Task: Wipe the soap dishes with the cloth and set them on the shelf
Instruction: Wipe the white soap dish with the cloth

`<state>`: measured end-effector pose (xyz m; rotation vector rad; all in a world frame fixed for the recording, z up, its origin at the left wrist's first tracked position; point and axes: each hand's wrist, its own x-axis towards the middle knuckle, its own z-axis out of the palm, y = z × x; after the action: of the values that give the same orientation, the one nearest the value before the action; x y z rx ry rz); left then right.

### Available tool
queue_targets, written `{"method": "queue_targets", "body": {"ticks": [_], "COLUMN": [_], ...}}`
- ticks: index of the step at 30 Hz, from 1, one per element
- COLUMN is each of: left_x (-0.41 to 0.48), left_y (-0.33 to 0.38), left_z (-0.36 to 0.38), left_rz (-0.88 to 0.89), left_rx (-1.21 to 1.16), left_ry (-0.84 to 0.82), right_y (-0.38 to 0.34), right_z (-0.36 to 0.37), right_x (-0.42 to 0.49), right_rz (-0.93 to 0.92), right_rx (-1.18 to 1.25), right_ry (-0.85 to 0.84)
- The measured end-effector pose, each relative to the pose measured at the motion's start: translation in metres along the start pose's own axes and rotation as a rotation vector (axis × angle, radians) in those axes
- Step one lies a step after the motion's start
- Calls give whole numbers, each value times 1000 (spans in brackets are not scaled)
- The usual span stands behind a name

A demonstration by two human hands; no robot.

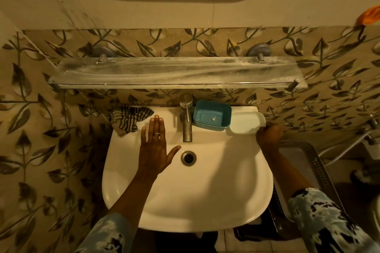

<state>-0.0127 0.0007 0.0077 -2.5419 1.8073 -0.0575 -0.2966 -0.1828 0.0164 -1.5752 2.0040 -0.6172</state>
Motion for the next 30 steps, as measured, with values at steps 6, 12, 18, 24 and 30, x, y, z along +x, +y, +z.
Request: {"method": "queue_targets", "body": {"ticks": [6, 12, 18, 24, 30], "left_x": [-12, -23, -41, -52, -60], "left_y": [2, 5, -1, -2, -5], "left_z": [-3, 0, 12, 20, 25], "left_rz": [20, 32, 1, 0, 68], "left_rx": [-41, -61, -127, -265, -147], "left_ry": [-1, -26, -55, -123, -124], "right_y": [7, 18, 29, 31, 23], "right_z": [-10, -11, 2, 25, 51], "right_x": [-27, -59, -97, -137, -168], "right_rz": [26, 38, 53, 117, 125], "right_rx": [73, 80, 145, 218, 284], "right_ry": [44, 50, 39, 14, -24]}}
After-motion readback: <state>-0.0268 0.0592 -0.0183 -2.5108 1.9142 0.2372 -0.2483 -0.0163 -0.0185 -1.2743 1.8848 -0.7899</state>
